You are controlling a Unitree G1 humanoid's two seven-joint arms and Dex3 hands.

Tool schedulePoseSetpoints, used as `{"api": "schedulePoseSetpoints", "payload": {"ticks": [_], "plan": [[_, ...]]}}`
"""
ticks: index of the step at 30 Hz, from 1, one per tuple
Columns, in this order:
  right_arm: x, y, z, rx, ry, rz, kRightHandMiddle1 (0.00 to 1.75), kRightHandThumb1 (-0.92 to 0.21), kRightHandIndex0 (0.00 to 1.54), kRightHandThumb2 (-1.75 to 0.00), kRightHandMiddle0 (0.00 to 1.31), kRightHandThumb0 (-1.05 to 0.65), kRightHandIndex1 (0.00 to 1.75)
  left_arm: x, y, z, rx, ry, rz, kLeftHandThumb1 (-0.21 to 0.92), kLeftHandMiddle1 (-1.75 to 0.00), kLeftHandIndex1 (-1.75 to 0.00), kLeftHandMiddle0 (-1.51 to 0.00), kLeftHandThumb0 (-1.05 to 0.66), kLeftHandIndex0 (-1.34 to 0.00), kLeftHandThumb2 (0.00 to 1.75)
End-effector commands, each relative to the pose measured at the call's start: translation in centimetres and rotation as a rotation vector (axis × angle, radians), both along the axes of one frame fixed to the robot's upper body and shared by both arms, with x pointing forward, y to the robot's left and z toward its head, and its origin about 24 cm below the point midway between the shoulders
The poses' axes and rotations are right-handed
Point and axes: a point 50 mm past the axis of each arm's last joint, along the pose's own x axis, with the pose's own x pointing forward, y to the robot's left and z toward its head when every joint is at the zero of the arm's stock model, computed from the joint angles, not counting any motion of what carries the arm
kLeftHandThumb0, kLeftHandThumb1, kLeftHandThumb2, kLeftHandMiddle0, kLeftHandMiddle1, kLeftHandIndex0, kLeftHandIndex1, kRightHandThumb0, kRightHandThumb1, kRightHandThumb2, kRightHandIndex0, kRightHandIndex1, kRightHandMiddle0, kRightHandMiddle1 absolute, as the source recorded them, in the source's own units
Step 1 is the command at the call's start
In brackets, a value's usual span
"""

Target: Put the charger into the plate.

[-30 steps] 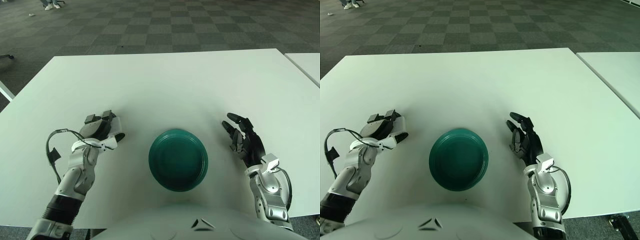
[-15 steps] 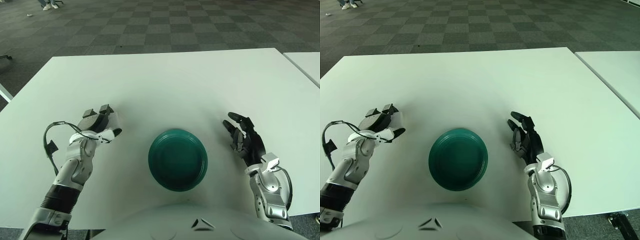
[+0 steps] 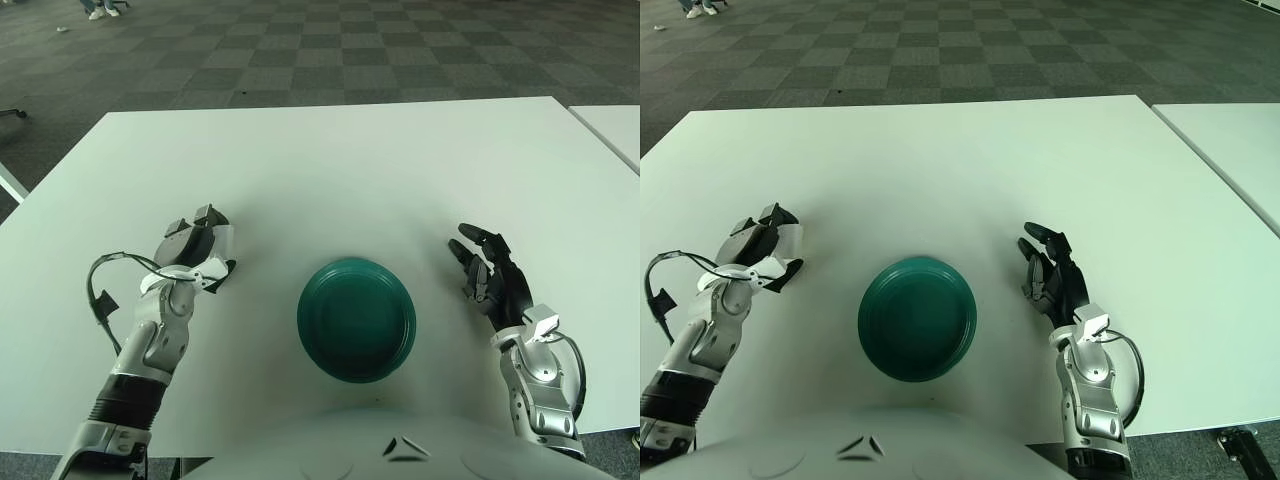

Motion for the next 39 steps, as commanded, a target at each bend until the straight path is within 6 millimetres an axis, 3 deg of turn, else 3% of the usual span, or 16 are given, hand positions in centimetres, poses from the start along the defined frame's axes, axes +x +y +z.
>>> {"api": "schedulePoseSetpoints", "payload": {"ticks": [1,6,18,30,39], "plan": [[-1.1,-0.2,-2.0,0.003,0.124,-0.023,0.89,-0.92,0.35,-0.86,0.00,-0.76,0.10,-1.0,-0.8,-0.1,-0.042,0.012,-0.014,-0.02,-1.50,-1.75,-0.92,0.00,-0.68,1.62],[-1.1,-0.1,-1.9,0.009,0.116,-0.021,0.90,-0.92,0.36,-0.85,0.00,-0.76,0.11,-1.4,-2.8,5.1,-0.033,-0.169,-0.098,-0.09,-1.48,-1.75,-0.98,0.00,-0.73,1.68],[-1.1,0.1,-1.8,0.017,0.131,-0.020,0.90,-0.92,0.37,-0.83,0.00,-0.78,0.12,-2.3,-8.0,10.7,0.001,-0.418,-0.331,-0.13,-1.55,-1.75,-0.99,0.00,-0.73,1.74],[-1.5,0.4,-1.8,0.015,0.134,-0.014,0.91,-0.92,0.38,-0.85,0.00,-0.78,0.14,-3.0,-11.7,13.0,-0.048,-0.397,-0.541,-0.08,-1.68,-1.75,-0.92,0.00,-0.69,1.75],[-1.6,0.5,-2.0,0.021,0.137,-0.005,0.87,-0.92,0.34,-0.84,0.00,-0.77,0.13,-3.9,-14.0,12.9,-0.137,-0.328,-0.673,-0.07,-1.68,-1.75,-0.92,0.00,-0.67,1.74]]}}
